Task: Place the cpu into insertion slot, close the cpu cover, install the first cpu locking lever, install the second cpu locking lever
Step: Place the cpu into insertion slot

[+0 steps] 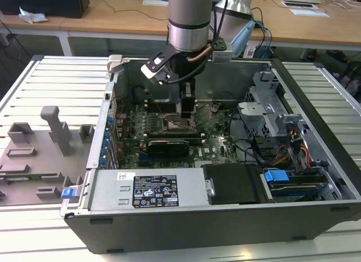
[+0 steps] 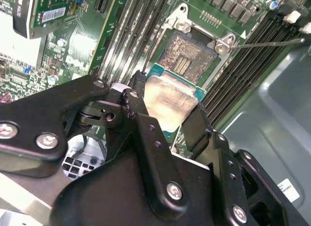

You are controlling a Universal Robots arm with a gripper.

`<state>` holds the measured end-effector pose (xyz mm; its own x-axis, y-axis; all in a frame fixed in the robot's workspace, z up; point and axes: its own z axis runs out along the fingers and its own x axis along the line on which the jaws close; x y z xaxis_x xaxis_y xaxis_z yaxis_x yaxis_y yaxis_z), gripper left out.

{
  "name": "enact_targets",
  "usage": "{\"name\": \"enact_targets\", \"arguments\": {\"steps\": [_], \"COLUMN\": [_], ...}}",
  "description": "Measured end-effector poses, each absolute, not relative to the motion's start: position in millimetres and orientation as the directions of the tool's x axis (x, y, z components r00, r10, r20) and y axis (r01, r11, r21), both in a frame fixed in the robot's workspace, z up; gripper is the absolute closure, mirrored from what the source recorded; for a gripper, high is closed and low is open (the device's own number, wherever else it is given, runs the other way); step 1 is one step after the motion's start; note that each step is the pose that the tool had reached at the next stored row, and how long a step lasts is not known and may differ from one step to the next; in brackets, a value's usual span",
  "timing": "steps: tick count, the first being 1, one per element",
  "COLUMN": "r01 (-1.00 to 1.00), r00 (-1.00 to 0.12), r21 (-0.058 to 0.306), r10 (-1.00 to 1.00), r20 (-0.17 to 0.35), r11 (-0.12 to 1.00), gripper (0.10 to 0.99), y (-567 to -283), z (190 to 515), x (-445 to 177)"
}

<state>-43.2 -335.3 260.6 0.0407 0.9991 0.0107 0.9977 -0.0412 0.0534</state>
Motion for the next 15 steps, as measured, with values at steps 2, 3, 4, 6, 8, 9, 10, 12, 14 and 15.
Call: {"name": "enact_targets", "arguments": {"steps": [2, 3, 4, 6, 8, 9, 10, 12, 14, 15], "r01": [0.998, 0.998, 0.998, 0.998, 0.998, 0.998, 0.998, 0.998, 0.998, 0.998], "r00": [0.041, 0.041, 0.041, 0.041, 0.041, 0.041, 0.041, 0.041, 0.041, 0.041], "r21": [0.054, 0.054, 0.053, 0.054, 0.053, 0.053, 0.053, 0.053, 0.054, 0.053], "r10": [0.999, 0.999, 0.999, 0.999, 0.999, 0.999, 0.999, 0.999, 0.999, 0.999], "r20": [0.011, 0.011, 0.011, 0.011, 0.011, 0.011, 0.011, 0.011, 0.011, 0.011], "r11": [-0.041, -0.041, -0.041, -0.041, -0.041, -0.041, -0.041, -0.041, -0.041, -0.041], "gripper": [0.541, 0.541, 0.541, 0.541, 0.541, 0.541, 0.541, 0.541, 0.541, 0.541], "y": [-335, -335, -335, -335, -335, -335, -335, -335, -335, -335], "z": [260, 260, 260, 260, 259, 258, 258, 257, 255, 253], "x": [-46, -46, -47, -49, -52, -54, -55, -57, -58, -58]}}
